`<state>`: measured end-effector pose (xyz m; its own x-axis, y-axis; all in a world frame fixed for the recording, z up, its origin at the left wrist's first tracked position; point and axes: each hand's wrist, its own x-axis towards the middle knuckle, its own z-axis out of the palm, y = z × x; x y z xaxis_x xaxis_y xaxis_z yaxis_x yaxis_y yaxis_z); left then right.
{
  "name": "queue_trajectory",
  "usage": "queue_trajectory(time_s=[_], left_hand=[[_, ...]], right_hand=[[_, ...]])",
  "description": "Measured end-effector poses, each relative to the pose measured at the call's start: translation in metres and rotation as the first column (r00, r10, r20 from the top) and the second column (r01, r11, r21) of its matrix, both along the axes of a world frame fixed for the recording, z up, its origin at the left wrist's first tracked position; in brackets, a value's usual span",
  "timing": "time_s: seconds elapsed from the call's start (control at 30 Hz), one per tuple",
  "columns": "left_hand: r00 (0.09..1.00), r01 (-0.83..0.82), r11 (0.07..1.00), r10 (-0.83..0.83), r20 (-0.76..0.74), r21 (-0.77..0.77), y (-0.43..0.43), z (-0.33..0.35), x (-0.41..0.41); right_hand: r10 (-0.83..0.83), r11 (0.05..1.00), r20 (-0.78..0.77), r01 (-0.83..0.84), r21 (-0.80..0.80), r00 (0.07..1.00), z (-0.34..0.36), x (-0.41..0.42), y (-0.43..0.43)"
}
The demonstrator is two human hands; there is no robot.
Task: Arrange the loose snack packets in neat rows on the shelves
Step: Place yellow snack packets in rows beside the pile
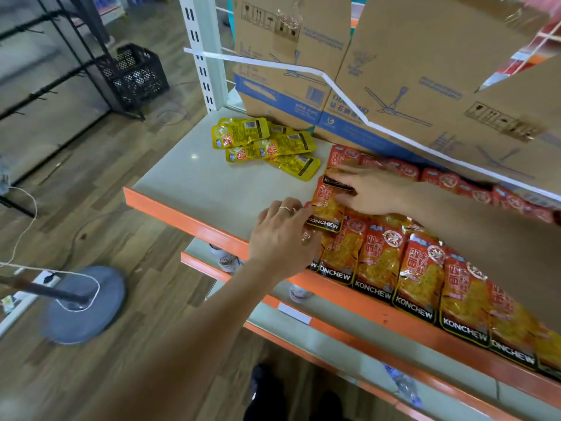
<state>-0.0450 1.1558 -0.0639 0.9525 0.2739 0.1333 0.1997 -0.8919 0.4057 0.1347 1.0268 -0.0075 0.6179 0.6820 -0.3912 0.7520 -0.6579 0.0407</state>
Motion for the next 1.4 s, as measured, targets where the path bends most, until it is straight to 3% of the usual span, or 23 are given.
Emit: queue_trajectory(time_s=[0.17, 0.27, 0.37, 0.53, 0.67, 0.77, 0.9, 1.0, 1.1, 1.23, 1.33, 1.4], left_hand=[[0.998, -0.065, 0.997, 0.065, 0.016, -0.036, 0.012, 0.005, 0.013], [0.994, -0.105, 0.994, 0.105, 0.014, 0.008, 0.036, 0.008, 0.023], [0.983, -0.181, 0.982, 0.179, 0.045, 0.047, 0.065, 0.002, 0.021], [0.946, -0.272, 0.961, 0.276, 0.17, -0.052, 0.067, -0.003, 0.012], [0.919, -0.347, 0.932, 0.359, 0.161, -0.103, 0.067, -0.003, 0.014], [0.951, -0.295, 0.955, 0.296, 0.087, -0.03, 0.068, -0.002, 0.015], [0.989, -0.141, 0.985, 0.145, -0.031, 0.104, 0.069, -0.006, 0.021], [0.972, -0.235, 0.965, 0.23, 0.048, 0.117, 0.067, -0.009, 0.021], [0.936, -0.332, 0.934, 0.308, 0.169, 0.133, 0.062, -0.007, 0.018], [0.909, -0.382, 0.913, 0.344, 0.236, 0.142, 0.059, -0.004, 0.015], [0.905, -0.418, 0.896, 0.396, 0.157, 0.15, 0.059, -0.005, 0.017], [0.905, -0.425, 0.887, 0.419, 0.076, 0.18, 0.058, -0.004, 0.018]], right_hand=[[0.037, 0.989, 0.073, -0.047, 0.137, 0.997, 0.014, -0.004, 0.019], [0.067, 0.981, 0.008, -0.067, 0.182, 0.998, 0.012, -0.008, 0.038], [0.051, 0.99, -0.092, -0.039, 0.134, 0.994, 0.003, -0.009, 0.056], [0.055, 0.996, -0.058, -0.051, 0.07, 0.997, -0.004, -0.031, 0.068], [0.11, 0.967, -0.178, -0.064, 0.248, 0.978, 0.011, -0.047, 0.072], [0.047, 0.921, -0.128, 0.007, 0.391, 0.991, 0.021, -0.029, 0.08], [-0.039, 0.973, -0.137, 0.069, 0.222, 0.99, 0.018, -0.009, 0.091], [-0.064, 0.991, -0.164, 0.083, 0.108, 0.984, 0.015, -0.013, 0.093], [-0.083, 0.99, -0.154, 0.099, 0.102, 0.985, 0.012, -0.023, 0.095], [0.021, 0.98, -0.011, -0.018, 0.196, 1.0, 0.014, -0.032, 0.099], [-0.03, 0.952, 0.034, 0.018, 0.304, 0.999, 0.016, -0.031, 0.1], [-0.041, 0.955, 0.023, 0.033, 0.295, 0.999, 0.011, -0.03, 0.101]])
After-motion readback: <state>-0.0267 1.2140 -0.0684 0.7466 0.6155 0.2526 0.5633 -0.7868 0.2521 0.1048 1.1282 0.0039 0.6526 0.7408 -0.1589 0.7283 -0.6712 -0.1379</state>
